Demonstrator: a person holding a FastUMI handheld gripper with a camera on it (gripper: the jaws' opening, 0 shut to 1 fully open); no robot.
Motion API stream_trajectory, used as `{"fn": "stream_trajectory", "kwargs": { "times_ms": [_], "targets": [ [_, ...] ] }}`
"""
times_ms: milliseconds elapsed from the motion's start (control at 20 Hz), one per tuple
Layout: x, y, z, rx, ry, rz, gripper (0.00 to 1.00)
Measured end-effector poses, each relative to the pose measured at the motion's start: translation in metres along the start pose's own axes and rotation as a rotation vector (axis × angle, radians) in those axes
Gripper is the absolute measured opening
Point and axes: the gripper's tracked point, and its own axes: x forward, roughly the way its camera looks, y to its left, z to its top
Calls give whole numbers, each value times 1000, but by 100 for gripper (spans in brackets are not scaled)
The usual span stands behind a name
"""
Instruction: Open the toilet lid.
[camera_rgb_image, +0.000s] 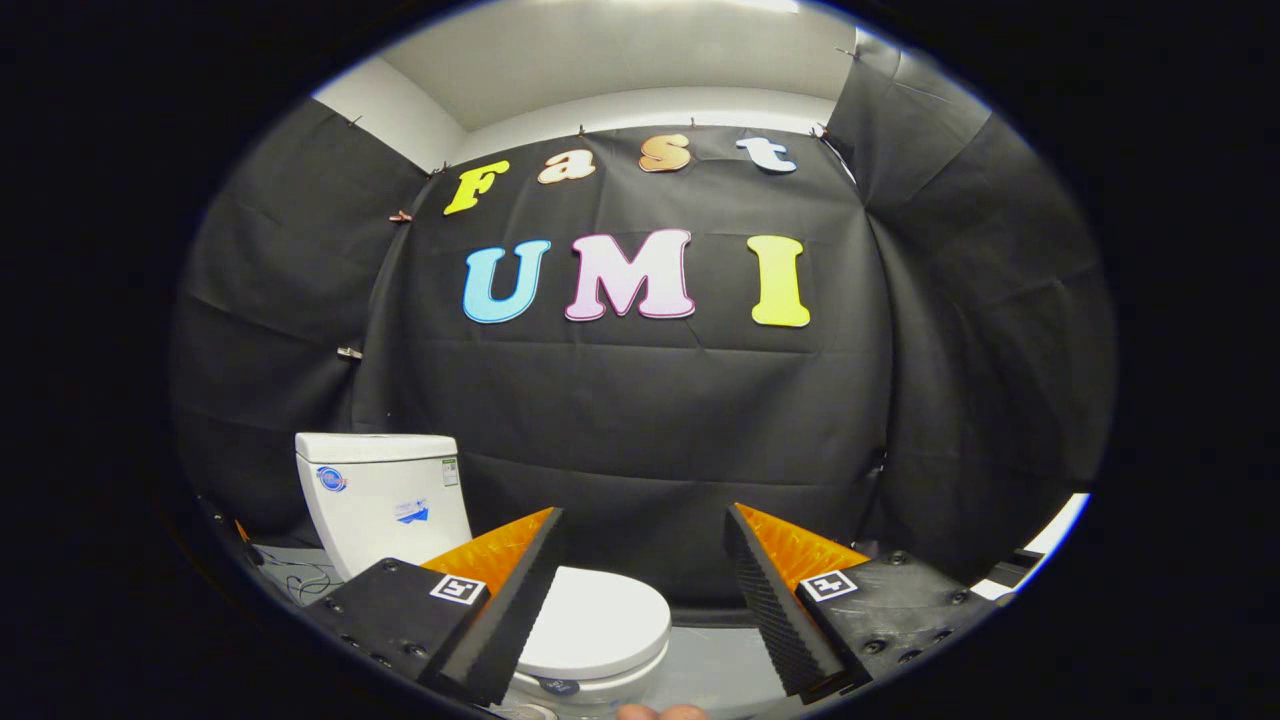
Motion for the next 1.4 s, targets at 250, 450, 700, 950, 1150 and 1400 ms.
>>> {"fn": "stream_trajectory", "kwargs": {
  "times_ms": [250, 450, 700, 950, 1150, 1400],
  "targets": [
    [-1, 5, -1, -15, 4, 12, 98],
    [4, 15, -2, -50, 13, 35, 98],
    [7, 43, -28, -11, 124, 121, 98],
    [9, 60, -92, 139, 339, 161, 98],
    [4, 63, -156, 325, 538, 152, 98],
    [-13, 57, -260, 610, 833, 59, 97]
  ]
}}
